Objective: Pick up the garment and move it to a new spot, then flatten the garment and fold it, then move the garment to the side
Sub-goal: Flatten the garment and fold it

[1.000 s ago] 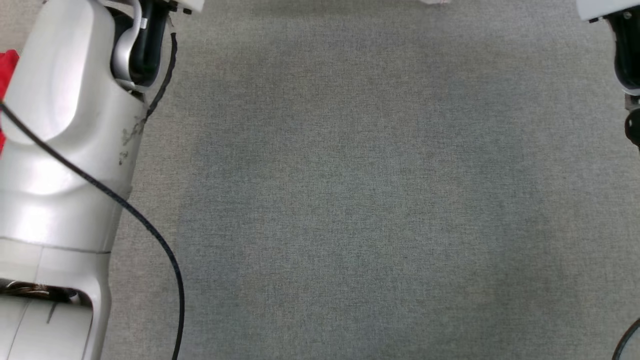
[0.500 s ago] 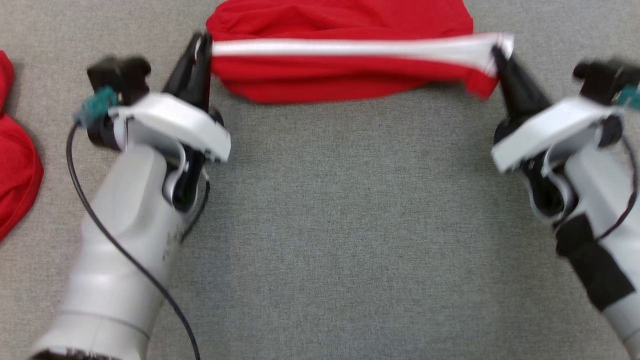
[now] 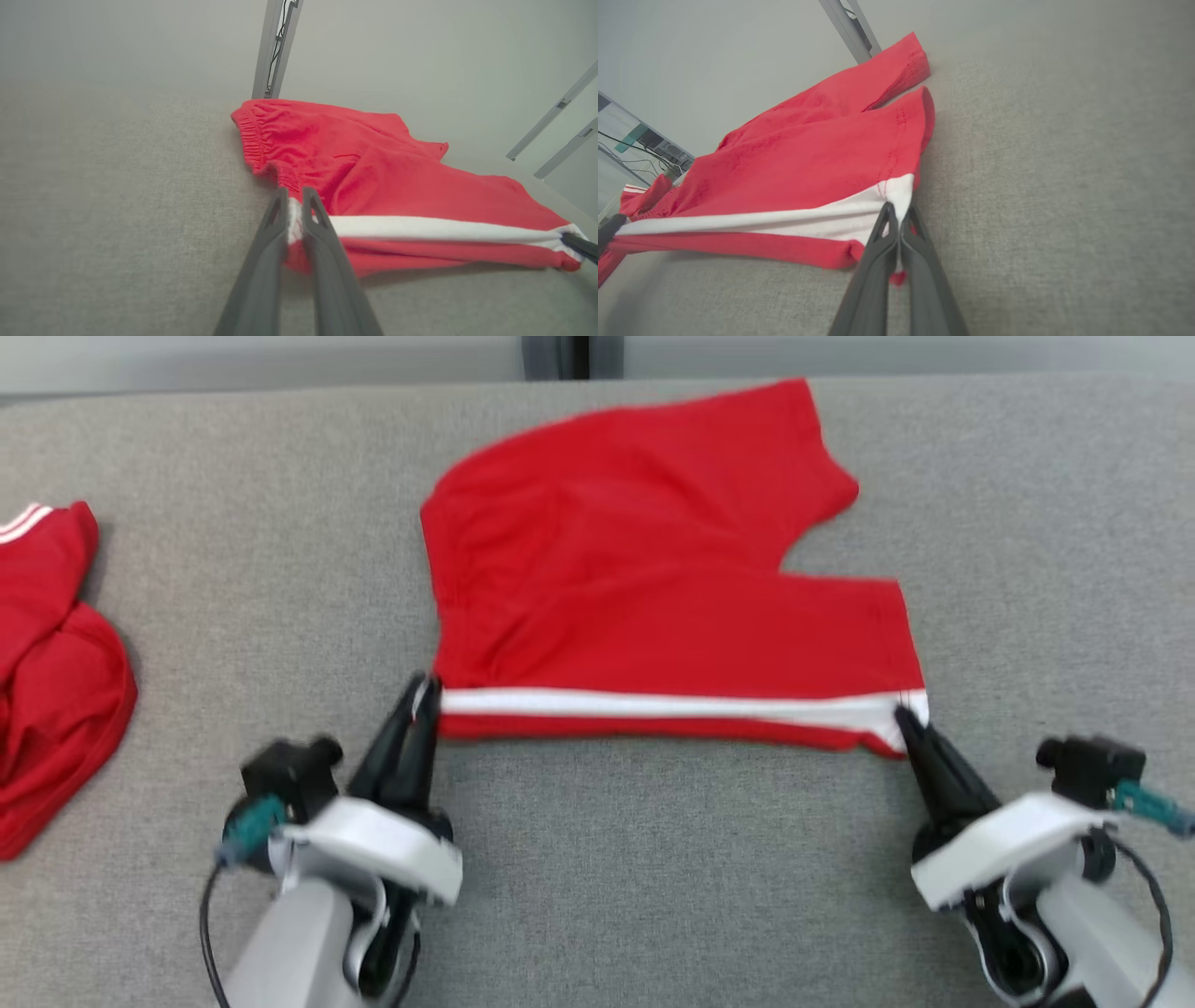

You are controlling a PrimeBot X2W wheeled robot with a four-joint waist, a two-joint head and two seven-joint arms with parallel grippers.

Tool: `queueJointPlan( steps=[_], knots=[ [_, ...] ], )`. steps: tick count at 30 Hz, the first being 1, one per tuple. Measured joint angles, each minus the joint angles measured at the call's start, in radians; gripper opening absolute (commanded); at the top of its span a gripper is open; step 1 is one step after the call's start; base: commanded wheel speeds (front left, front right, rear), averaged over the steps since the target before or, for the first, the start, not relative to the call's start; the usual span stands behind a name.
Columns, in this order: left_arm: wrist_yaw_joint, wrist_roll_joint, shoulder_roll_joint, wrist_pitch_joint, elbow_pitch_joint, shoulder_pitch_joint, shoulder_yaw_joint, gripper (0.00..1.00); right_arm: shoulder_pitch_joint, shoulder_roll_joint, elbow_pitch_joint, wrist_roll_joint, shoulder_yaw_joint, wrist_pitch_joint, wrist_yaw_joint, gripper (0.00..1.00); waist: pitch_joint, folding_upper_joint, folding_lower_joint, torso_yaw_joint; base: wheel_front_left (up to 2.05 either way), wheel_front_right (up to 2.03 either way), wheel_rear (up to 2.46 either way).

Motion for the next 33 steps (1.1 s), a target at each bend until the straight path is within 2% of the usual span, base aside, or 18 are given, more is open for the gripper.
queueJointPlan(
  steps=[9, 18, 22, 27, 33],
  knots=[
    [0.014, 0.056, 0.009, 0.0, -0.174, 0.264, -0.022, 0.0, 0.267, -0.008, -0.138, -0.053, -0.109, 0.0, 0.0, 0.0, -0.093, 0.0, 0.0, 0.003, 0.0, 0.0, 0.0],
    [0.058, 0.048, 0.03, 0.111, -0.352, 0.409, -0.044, 0.0, 0.445, -0.017, -0.296, -0.107, -0.205, 0.041, 0.0, 0.0, -0.114, 0.0, 0.0, 0.023, 0.0, 0.0, 0.0],
    [0.083, 0.042, 0.045, 0.145, -0.423, 0.418, -0.034, 0.0, 0.471, 0.015, -0.36, -0.153, -0.275, 0.086, 0.0, 0.0, -0.11, 0.0, 0.0, 0.019, 0.0, 0.0, 0.0],
    [0.093, 0.042, 0.05, 0.171, -0.463, 0.409, -0.034, 0.0, 0.467, 0.044, -0.409, -0.195, -0.326, 0.122, 0.0, 0.0, -0.109, 0.0, 0.0, 0.018, 0.0, 0.0, 0.0],
    [0.095, 0.012, 0.046, 0.215, -0.473, 0.328, -0.02, 0.0, 0.369, 0.057, -0.44, -0.236, -0.37, 0.152, 0.0, 0.0, -0.094, 0.0, 0.0, 0.02, 0.0, 0.0, 0.0]
  ],
)
